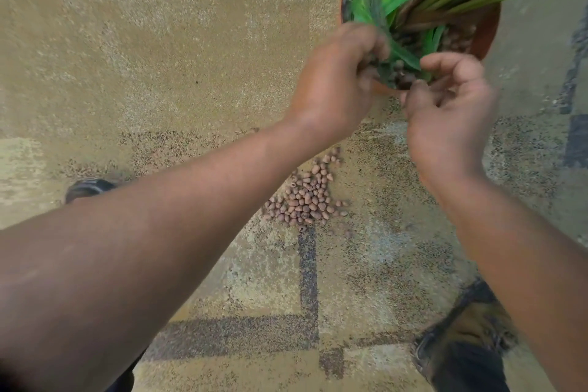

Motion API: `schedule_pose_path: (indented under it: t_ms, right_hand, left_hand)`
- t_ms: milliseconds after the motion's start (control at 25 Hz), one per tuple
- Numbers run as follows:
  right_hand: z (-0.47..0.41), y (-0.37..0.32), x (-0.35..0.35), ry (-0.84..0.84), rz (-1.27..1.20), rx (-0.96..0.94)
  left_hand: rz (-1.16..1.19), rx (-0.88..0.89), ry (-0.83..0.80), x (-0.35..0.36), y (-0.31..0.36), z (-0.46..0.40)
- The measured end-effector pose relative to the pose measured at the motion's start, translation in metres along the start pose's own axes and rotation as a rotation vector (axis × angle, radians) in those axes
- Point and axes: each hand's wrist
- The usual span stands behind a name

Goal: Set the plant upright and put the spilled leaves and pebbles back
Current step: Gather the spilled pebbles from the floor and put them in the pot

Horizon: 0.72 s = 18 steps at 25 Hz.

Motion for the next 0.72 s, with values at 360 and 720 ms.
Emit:
schedule_pose_path:
  t_ms: [360, 720]
  right_hand:
    - [0.032, 0.062, 0.053, -0.641, 0.647, 0.180]
    - [0.002, 0.085, 0.095, -0.706, 0.724, -0.025]
  left_hand:
    - [-0.539, -0.554, -0.429, -0.024, -0.128, 0.086]
    - [-0.444, -0.391, -0.546, -0.006, -0.132, 0.087]
Point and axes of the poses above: each hand's wrist, its own z-axis away from the middle knuckle, its own x-axis out of the palm, y = z × x, and after that the axes turned 6 degrees about -y, right-handed
